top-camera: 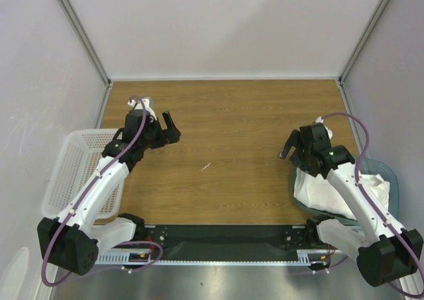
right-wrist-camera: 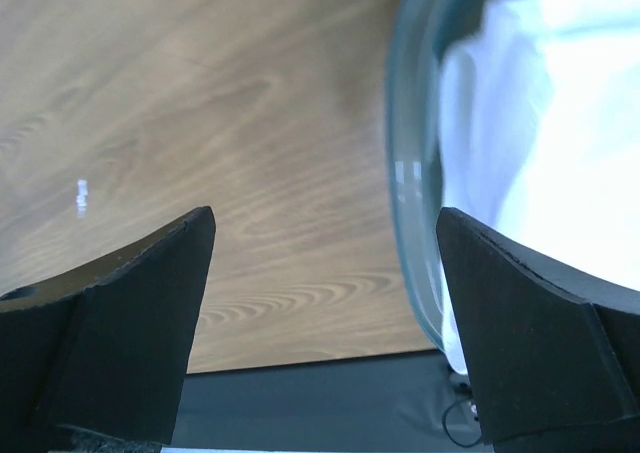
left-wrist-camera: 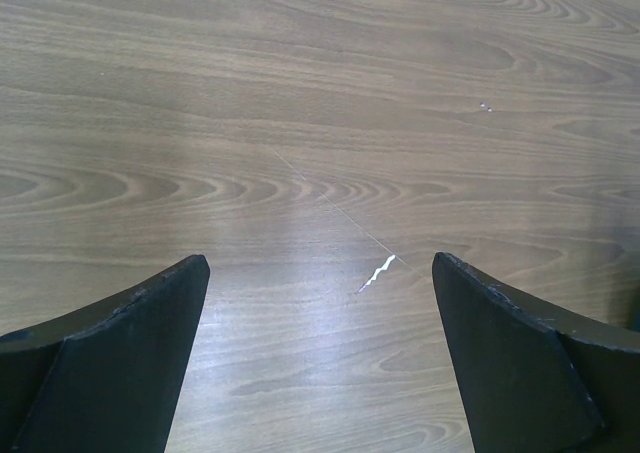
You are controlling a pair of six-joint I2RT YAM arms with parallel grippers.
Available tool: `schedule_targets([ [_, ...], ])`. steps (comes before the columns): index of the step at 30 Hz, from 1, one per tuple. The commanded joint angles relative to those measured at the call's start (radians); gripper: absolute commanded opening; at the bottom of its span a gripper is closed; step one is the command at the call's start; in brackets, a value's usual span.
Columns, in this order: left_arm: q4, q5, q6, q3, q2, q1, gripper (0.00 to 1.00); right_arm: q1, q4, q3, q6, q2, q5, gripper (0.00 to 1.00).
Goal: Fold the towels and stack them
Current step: Neatly place the folded towel into the bin
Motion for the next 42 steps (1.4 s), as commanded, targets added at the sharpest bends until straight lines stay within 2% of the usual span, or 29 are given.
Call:
schedule_targets([
  [1, 0.039, 0.019, 0.005, 0.01, -0.026, 0.009, 1.0, 0.012, -0.033, -0.046, 0.064, -0.027, 0.052, 0.97],
  [10, 0.041, 0.016, 0.002, 0.009, -0.022, 0.009, 1.0, 0.019, 0.091, -0.109, 0.06, 0.073, 0.063, 0.92],
  [13, 0.039, 0.007, 0.002, 0.009, -0.021, 0.009, 1.0, 0.019, 0.146, -0.103, 0.05, 0.106, 0.058, 0.83],
  [16, 0.036, -0.004, 0.002, 0.013, -0.016, 0.009, 1.0, 0.018, 0.197, -0.092, 0.047, 0.145, 0.057, 0.68],
  [17, 0.036, -0.007, 0.002, 0.013, -0.018, 0.01, 1.0, 0.018, 0.207, -0.087, 0.043, 0.157, 0.06, 0.6],
  [26, 0.042, -0.018, 0.013, 0.024, -0.004, 0.027, 1.0, 0.003, 0.25, -0.023, 0.006, 0.29, 0.173, 0.42],
  [31, 0.054, 0.01, 0.013, 0.025, 0.016, 0.043, 1.0, -0.101, 0.322, 0.034, -0.037, 0.349, 0.193, 0.38],
  [35, 0.061, 0.028, 0.011, 0.025, 0.027, 0.052, 1.0, -0.203, 0.404, 0.07, -0.054, 0.392, 0.193, 0.27],
  [37, 0.065, 0.031, 0.011, 0.024, 0.03, 0.06, 1.0, -0.259, 0.43, 0.08, -0.052, 0.419, 0.19, 0.26],
  [39, 0.067, 0.031, 0.011, 0.024, 0.031, 0.066, 1.0, -0.298, 0.445, 0.087, -0.034, 0.442, 0.193, 0.27],
  [42, 0.071, 0.059, 0.009, 0.022, 0.033, 0.07, 1.0, -0.353, 0.462, 0.097, 0.004, 0.476, 0.265, 0.33],
])
